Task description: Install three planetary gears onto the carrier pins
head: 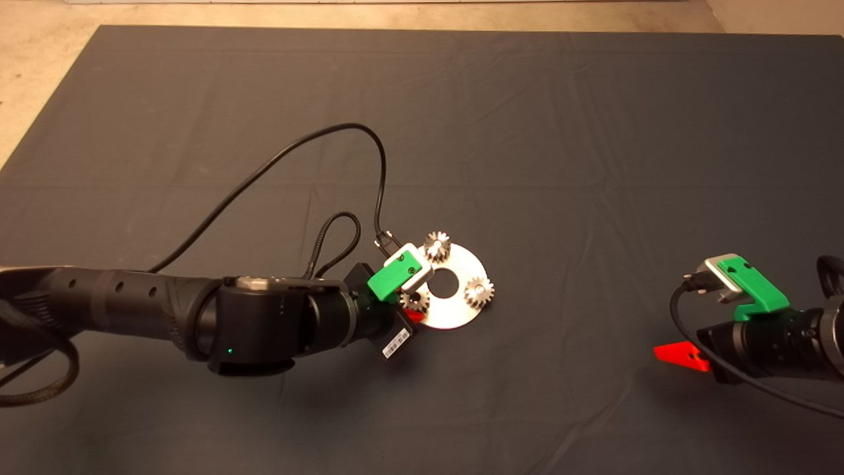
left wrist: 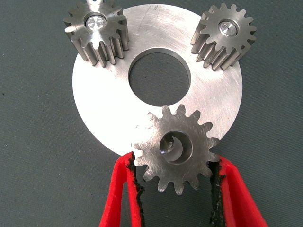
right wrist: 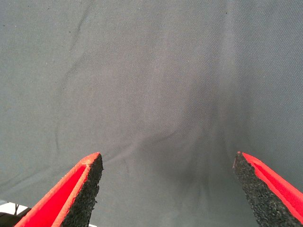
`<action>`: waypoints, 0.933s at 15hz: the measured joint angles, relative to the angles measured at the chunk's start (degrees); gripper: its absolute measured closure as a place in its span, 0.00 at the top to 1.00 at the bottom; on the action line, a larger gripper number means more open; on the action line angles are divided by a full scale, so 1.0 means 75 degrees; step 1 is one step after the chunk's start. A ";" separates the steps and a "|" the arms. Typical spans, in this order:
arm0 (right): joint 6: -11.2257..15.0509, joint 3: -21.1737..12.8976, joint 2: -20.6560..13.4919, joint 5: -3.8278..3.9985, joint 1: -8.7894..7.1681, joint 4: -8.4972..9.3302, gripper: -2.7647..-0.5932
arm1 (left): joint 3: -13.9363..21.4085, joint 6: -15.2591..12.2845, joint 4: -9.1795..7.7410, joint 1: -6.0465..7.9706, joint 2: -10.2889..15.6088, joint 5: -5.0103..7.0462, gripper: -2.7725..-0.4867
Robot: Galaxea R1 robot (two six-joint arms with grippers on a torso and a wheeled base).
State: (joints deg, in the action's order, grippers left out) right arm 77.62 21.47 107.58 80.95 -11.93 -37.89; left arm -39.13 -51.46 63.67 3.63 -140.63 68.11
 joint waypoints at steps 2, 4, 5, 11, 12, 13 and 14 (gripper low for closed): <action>0.0000 0.0000 0.0000 0.0000 0.0000 0.0000 0.67 | -0.0018 0.0032 0.0003 0.0000 -0.0003 -0.0023 0.02; 0.0000 0.0000 0.0000 0.0000 0.0000 0.0000 0.67 | -0.0030 0.0076 0.0001 0.0000 -0.0010 -0.0033 0.02; 0.0000 0.0000 0.0003 0.0000 0.0000 0.0000 0.67 | -0.0078 0.0078 0.0006 0.0003 -0.0026 -0.0090 0.02; 0.0000 0.0000 0.0003 -0.0003 0.0000 0.0000 0.67 | -0.0346 0.0190 0.0080 0.0008 -0.0044 -0.0484 0.02; 0.0000 0.0000 0.0001 -0.0010 0.0001 0.0000 0.67 | -0.0372 0.0205 0.0084 0.0008 -0.0045 -0.0536 0.02; 0.0000 0.0000 0.0003 -0.0010 0.0000 0.0000 0.67 | -0.0375 0.0211 0.0084 0.0008 -0.0041 -0.0545 0.02; 0.0000 0.0000 0.0003 -0.0008 0.0000 0.0001 0.67 | -0.0375 0.0213 0.0084 0.0007 -0.0041 -0.0548 0.02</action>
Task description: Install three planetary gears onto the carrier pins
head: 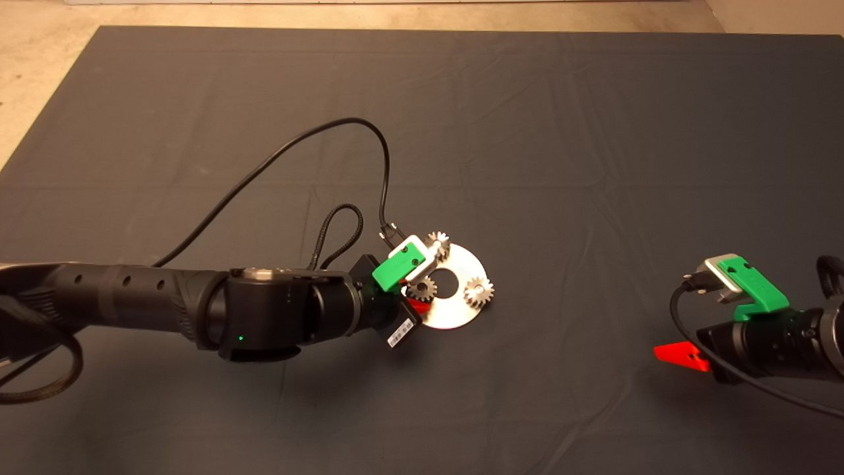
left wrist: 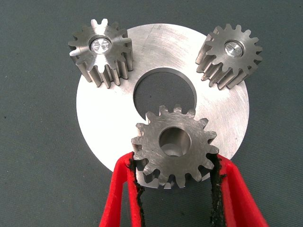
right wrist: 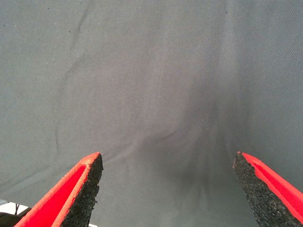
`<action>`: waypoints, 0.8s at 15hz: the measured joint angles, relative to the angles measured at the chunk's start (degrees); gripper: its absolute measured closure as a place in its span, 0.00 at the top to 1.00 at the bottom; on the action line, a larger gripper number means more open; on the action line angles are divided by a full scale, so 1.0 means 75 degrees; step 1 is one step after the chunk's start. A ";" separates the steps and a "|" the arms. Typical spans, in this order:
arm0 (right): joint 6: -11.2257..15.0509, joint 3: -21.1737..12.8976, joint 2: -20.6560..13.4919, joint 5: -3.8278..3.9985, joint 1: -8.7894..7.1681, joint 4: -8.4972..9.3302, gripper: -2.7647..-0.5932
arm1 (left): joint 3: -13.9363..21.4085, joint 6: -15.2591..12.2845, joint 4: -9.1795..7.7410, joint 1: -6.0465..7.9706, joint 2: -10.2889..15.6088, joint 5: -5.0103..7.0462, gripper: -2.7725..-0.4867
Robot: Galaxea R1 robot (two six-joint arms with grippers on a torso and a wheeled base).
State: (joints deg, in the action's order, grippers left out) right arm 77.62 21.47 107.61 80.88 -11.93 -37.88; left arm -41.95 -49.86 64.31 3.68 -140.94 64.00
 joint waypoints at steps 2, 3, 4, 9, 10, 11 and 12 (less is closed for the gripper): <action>0.0000 0.0000 0.0000 -0.0001 0.0000 -0.0001 0.67 | 0.0000 0.0008 0.0000 0.0000 0.0023 -0.0029 0.02; 0.0000 0.0000 0.0000 -0.0001 0.0000 -0.0001 0.67 | 0.0002 0.0008 0.0000 0.0000 0.0023 -0.0026 0.02; 0.0000 0.0000 0.0003 -0.0001 0.0000 0.0002 0.67 | 0.0023 0.0008 0.0001 0.0000 0.0023 -0.0015 0.02; 0.0000 0.0000 0.0007 -0.0006 0.0000 -0.0001 0.67 | 0.0177 0.0008 -0.0029 -0.0047 0.0107 0.0206 0.02; 0.0000 0.0000 0.0003 -0.0006 0.0000 0.0002 0.67 | 0.0198 0.0008 -0.0029 -0.0047 0.0130 0.0219 0.02; 0.0000 0.0000 0.0007 -0.0009 0.0000 0.0002 0.67 | 0.0206 0.0008 -0.0029 -0.0047 0.0148 0.0221 0.02; 0.0000 0.0000 0.0008 -0.0009 0.0000 0.0002 0.67 | 0.0210 0.0008 -0.0029 -0.0047 0.0159 0.0219 0.02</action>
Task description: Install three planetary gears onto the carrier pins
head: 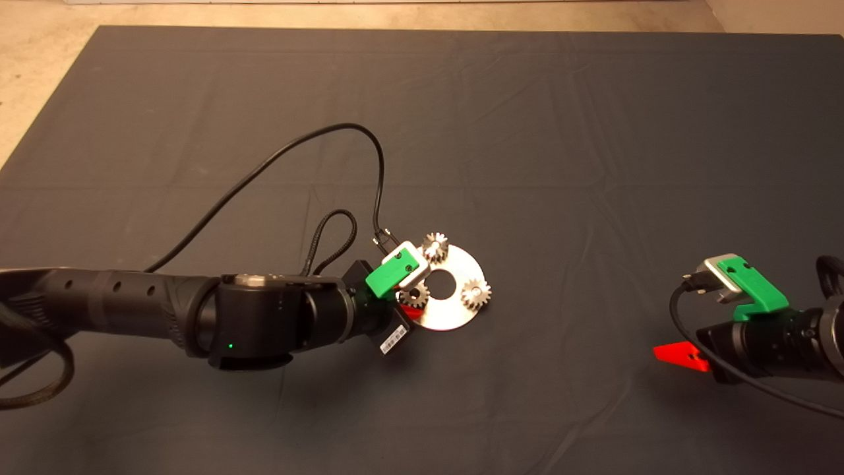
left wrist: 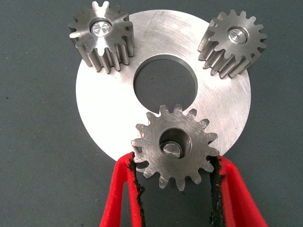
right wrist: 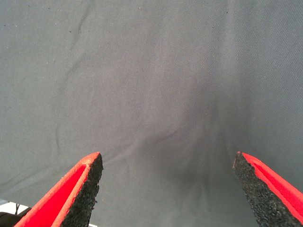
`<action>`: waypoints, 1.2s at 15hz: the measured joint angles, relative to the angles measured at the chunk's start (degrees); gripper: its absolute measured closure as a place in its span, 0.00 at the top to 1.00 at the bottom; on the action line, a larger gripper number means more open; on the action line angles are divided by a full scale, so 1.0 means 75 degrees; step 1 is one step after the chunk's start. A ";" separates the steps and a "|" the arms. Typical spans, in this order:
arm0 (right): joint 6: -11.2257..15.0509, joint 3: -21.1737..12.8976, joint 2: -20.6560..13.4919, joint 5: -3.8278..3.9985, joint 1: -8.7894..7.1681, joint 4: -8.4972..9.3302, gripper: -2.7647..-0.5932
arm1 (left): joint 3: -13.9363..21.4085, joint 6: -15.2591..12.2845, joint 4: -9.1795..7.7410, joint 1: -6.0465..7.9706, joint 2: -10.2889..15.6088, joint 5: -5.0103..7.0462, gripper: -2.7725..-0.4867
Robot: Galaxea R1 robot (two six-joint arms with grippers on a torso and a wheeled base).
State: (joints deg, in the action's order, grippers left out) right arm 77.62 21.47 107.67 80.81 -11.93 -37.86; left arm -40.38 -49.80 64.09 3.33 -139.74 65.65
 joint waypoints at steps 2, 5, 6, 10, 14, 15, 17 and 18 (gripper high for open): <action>-0.0001 0.0000 0.0015 -0.0003 0.0000 0.0000 0.67 | 0.0003 -0.0002 0.0000 0.0000 0.0013 -0.0003 0.02; 0.0000 0.0000 0.0015 0.0000 0.0000 0.0003 0.67 | 0.0007 -0.0011 0.0000 0.0000 0.0010 0.0005 0.02; 0.0000 0.0000 0.0015 0.0000 0.0000 0.0000 0.67 | 0.0007 -0.0011 0.0000 0.0000 0.0010 0.0005 0.02; 0.0000 0.0000 0.0015 0.0000 0.0000 0.0000 0.67 | 0.0007 -0.0011 0.0000 0.0000 0.0010 0.0008 0.02; 0.0000 0.0000 0.0015 0.0000 0.0000 0.0000 0.67 | 0.0023 -0.0010 0.0000 0.0000 0.0011 0.0037 0.02; 0.0000 0.0000 0.0015 0.0000 0.0000 0.0000 0.67 | 0.0036 -0.0010 0.0000 0.0000 0.0015 0.0046 0.03; 0.0000 0.0000 0.0013 0.0000 0.0000 0.0003 0.67 | 0.0081 -0.0008 0.0000 0.0000 0.0055 0.0049 0.03; 0.0000 0.0000 0.0015 0.0005 0.0000 0.0000 0.67 | 0.0107 -0.0008 0.0000 0.0000 0.0076 0.0052 0.03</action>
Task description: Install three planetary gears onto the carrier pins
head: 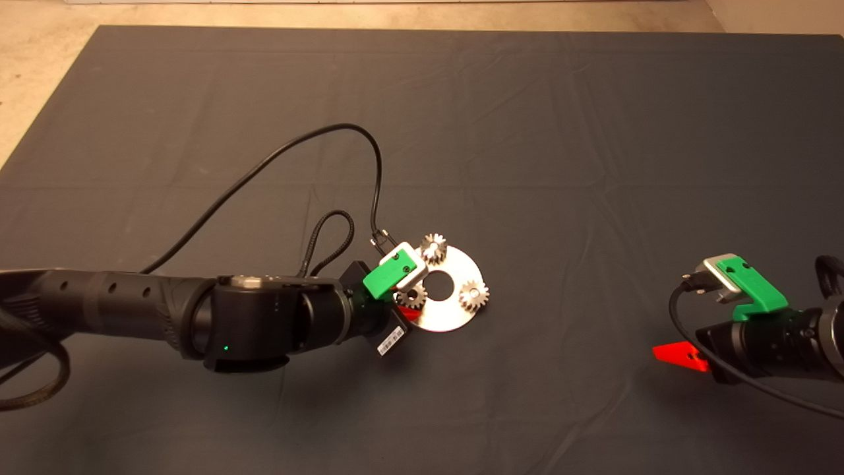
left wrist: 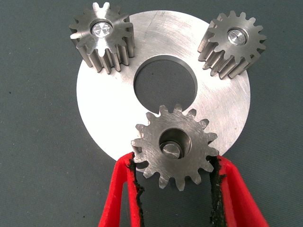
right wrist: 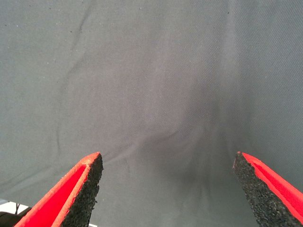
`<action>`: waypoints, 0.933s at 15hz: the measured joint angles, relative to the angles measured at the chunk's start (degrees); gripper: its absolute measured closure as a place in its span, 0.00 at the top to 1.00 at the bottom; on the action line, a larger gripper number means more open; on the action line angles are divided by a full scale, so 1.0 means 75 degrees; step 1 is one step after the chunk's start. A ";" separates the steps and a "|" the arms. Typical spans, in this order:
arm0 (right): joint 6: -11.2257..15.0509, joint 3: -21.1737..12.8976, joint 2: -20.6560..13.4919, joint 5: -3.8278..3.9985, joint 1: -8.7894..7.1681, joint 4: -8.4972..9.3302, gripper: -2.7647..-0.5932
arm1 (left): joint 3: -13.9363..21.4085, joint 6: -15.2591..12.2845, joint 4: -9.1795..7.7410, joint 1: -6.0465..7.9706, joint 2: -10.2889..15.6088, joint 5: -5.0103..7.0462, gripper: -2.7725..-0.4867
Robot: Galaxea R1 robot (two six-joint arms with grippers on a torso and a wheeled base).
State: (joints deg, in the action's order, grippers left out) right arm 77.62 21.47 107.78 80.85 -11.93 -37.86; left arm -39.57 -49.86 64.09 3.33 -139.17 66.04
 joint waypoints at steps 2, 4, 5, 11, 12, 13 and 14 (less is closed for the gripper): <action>0.0000 0.0000 -0.0001 -0.0001 0.0000 0.0002 0.67 | 0.0047 0.0000 0.0011 0.0000 0.0000 0.0046 0.05; 0.0000 0.0000 0.0000 0.0000 0.0000 0.0001 0.67 | 0.0090 0.0000 0.0062 0.0000 0.0000 0.0075 0.05; 0.0000 0.0000 0.0000 -0.0001 0.0000 0.0000 0.67 | 0.0128 0.0000 0.0076 0.0000 0.0018 0.0075 0.06; -0.0001 0.0000 0.0000 -0.0001 0.0000 0.0003 0.67 | 0.0146 0.0003 0.0371 -0.0190 0.0037 0.0044 0.10; 0.0000 0.0000 0.0000 -0.0002 0.0000 0.0003 0.67 | 0.0146 0.0003 0.0521 -0.0264 0.0038 0.0055 0.10; 0.0000 0.0000 0.0000 0.0007 0.0000 0.0003 0.67 | 0.0146 0.0003 0.0639 -0.0328 0.0041 0.0059 0.10; 0.0000 0.0000 0.0000 0.0000 0.0000 0.0003 0.67 | 0.0146 0.0003 0.0671 -0.0338 0.0041 0.0049 0.10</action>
State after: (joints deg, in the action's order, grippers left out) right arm 77.62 21.47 107.78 80.85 -11.93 -37.84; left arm -38.47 -49.84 69.12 0.79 -138.86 66.40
